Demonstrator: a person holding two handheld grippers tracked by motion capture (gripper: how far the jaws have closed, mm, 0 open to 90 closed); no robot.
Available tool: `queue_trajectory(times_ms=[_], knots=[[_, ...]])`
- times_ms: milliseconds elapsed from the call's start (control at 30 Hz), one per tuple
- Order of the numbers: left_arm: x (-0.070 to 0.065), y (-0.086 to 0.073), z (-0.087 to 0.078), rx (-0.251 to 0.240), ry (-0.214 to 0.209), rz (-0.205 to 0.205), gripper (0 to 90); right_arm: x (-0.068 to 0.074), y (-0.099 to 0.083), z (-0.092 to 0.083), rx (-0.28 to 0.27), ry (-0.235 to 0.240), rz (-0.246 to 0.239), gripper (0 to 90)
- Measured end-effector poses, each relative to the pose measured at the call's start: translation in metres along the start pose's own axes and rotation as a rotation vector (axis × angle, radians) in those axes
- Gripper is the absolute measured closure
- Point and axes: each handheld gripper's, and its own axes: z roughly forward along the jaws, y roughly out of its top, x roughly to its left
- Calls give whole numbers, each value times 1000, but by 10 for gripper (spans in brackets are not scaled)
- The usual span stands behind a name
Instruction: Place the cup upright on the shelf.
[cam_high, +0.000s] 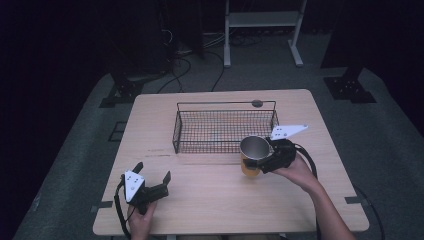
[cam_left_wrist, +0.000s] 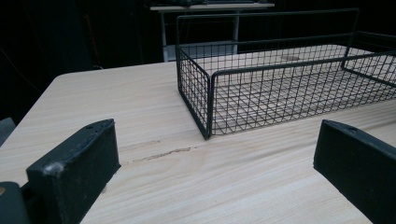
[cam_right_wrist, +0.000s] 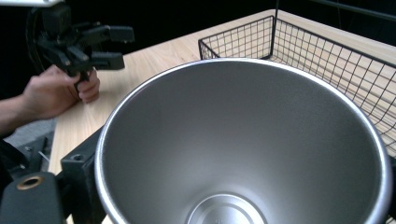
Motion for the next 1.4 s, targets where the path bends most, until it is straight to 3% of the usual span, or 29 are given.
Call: queue_trajectory(times_ms=[233,767,1400], knots=[[2,0,0,-1,-3,-15,0,-10,19,-4,-16,-9,0,97],[1,0,0,-3,-4,-7,0,-36,52,0,-17,-21,15,97],[1,0,0,-3,-7,-11,0,-62,76,16,10,-22,32,97]])
